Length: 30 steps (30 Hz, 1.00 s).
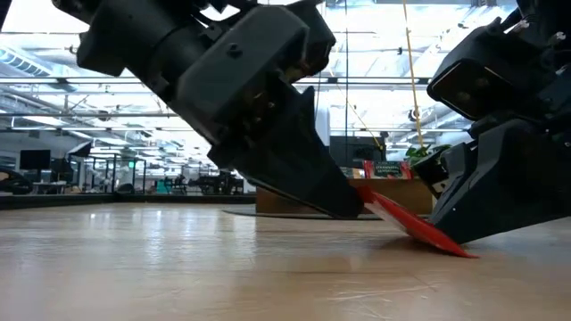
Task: Pick & Place Tea
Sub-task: Put the red tea packet into the right section of the wooden organizer
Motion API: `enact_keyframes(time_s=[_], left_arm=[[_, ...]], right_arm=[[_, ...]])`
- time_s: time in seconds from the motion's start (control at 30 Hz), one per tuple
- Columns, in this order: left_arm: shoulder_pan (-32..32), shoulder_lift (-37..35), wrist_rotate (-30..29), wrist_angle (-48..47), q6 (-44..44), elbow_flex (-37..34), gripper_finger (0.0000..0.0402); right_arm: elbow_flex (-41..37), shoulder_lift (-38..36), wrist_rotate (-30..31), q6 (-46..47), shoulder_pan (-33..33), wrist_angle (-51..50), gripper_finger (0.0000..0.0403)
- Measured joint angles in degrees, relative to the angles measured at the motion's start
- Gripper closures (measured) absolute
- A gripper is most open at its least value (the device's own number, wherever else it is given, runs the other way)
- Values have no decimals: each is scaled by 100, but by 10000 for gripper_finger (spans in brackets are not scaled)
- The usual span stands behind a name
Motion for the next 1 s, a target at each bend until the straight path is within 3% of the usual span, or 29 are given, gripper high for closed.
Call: enact_keyframes(time_s=[0.13, 0.3, 0.47, 0.63, 1.0], left_arm=[[73, 0, 188, 1, -345, 0, 277], [155, 0, 926, -2, -470, 0, 277], [323, 0, 1590, 0, -1507, 0, 277], [527, 0, 1719, -142, -2523, 0, 277], [538, -28, 1856, -231, -2625, 0, 277]], right_arm=[[-2, 4, 0, -7, 0, 48, 403], [-4, 9, 0, -18, -2, 62, 403], [-7, 9, 133, -66, -2, 60, 403], [-7, 9, 144, -88, -2, 60, 403], [-4, 4, 153, -73, 13, -72, 403]])
